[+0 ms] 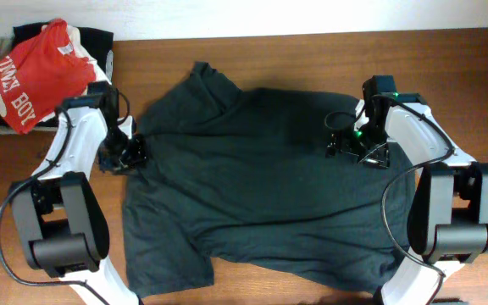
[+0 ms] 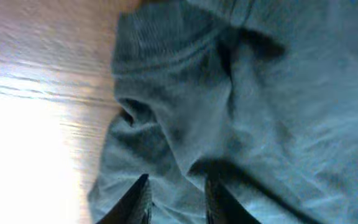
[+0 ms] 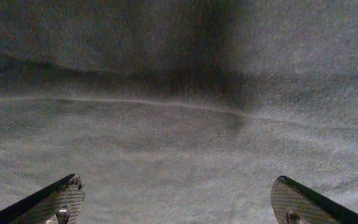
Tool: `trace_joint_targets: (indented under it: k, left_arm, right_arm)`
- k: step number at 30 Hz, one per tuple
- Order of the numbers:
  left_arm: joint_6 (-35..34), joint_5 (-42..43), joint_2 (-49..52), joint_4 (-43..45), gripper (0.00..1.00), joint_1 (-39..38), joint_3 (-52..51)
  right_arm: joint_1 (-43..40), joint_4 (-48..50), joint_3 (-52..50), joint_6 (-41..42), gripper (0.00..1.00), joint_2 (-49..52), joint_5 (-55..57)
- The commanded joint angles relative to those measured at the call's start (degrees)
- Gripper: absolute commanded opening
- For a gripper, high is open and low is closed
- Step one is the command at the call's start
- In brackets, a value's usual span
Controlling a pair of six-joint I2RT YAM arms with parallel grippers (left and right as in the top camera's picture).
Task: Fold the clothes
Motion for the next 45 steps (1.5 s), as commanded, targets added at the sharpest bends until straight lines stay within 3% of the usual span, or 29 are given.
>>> trace_joint_targets:
  k: [1,4,5,9,11,15,16,17,18,21,23,24,25,26,28,29,30,34,45]
  left_arm:
    - [-1.22,1.6,-0.63,4.92,0.2,-0.11,-5.51]
    - [-3.1,-0.28,-0.48,8.48,0.04,-0.11,-8.2]
    - [-6.08,-4.76,-0.48,9.09,0.01,-0.04,-9.07]
    - [-7.78,-8.66,-0.46,10.58,0.01,1.9,-9.64]
    - [-13.42,-15.34,-0.46,9.31,0.01,3.91,-9.64]
    - [-15.5,-16.48,-0.48,4.55,0.01,9.53,-9.64]
    - [-15.52,-16.48,-0.48,3.91,0.2,10.29,-9.64]
    - [-15.5,-16.48,-0.5,3.85,0.79,10.67,-9.49]
    - [-15.47,-16.48,-0.5,3.56,0.99,10.67,-8.72]
    - [-15.47,-16.24,-0.83,-1.95,0.99,10.4,0.09]
    - [-11.52,-10.58,-2.03,-1.46,0.99,8.02,4.09]
    - [-7.48,-6.12,-2.12,0.87,0.98,6.34,4.2]
    - [-2.58,1.22,-1.6,4.42,0.78,3.69,4.15]
    - [-1.29,5.49,-0.72,7.28,0.43,1.01,4.13]
    - [-1.31,6.32,1.27,12.9,0.08,-3.32,4.13]
    - [-1.33,6.38,2.62,16.65,0.01,-5.46,4.13]
    - [-1.49,6.29,4.33,22.4,0.01,-7.85,4.13]
    - [-1.51,4.98,8.85,34.18,0.01,-10.03,4.13]
    - [-1.51,-7.5,15.34,39.98,0.01,-8.61,4.13]
  right_arm:
    - [0.31,-0.04,-0.17,0.44,1.0,-0.31,0.72]
    - [0.31,-0.04,-0.17,0.44,1.0,-0.31,0.72]
    - [0.31,-0.04,-0.17,0.44,0.99,-0.31,0.72]
    - [0.31,-0.07,-0.17,0.44,1.0,-0.31,0.72]
    - [0.31,-0.09,-0.17,0.42,1.0,-0.31,0.74]
    - [0.31,0.61,-0.17,0.42,1.0,-0.31,0.74]
    - [0.31,1.31,-0.17,0.44,1.0,-0.31,0.74]
    - [0.31,1.84,-0.17,0.44,1.0,-0.31,0.7]
    - [0.31,2.08,-0.17,0.42,0.99,-0.31,0.72]
    - [0.33,2.36,-0.17,0.42,0.99,-0.31,0.72]
    - [0.33,3.89,-0.17,0.44,0.99,-0.31,0.04]
    - [0.33,4.92,-0.17,0.44,0.99,-0.31,-0.44]
    - [0.33,6.49,-0.17,0.42,0.84,-0.31,-1.49]
    - [0.33,7.89,-0.17,0.44,0.6,-0.28,-1.62]
    - [0.33,10.36,-0.17,0.44,0.24,-0.28,-1.6]
    - [0.33,11.76,-0.17,0.44,0.08,-0.26,-1.6]
    - [0.33,13.05,-0.17,0.42,0.04,-0.22,-1.6]
    - [0.33,16.15,-0.17,0.44,0.04,-0.07,-1.6]
    - [0.22,20.96,-0.17,0.42,0.04,9.68,2.34]
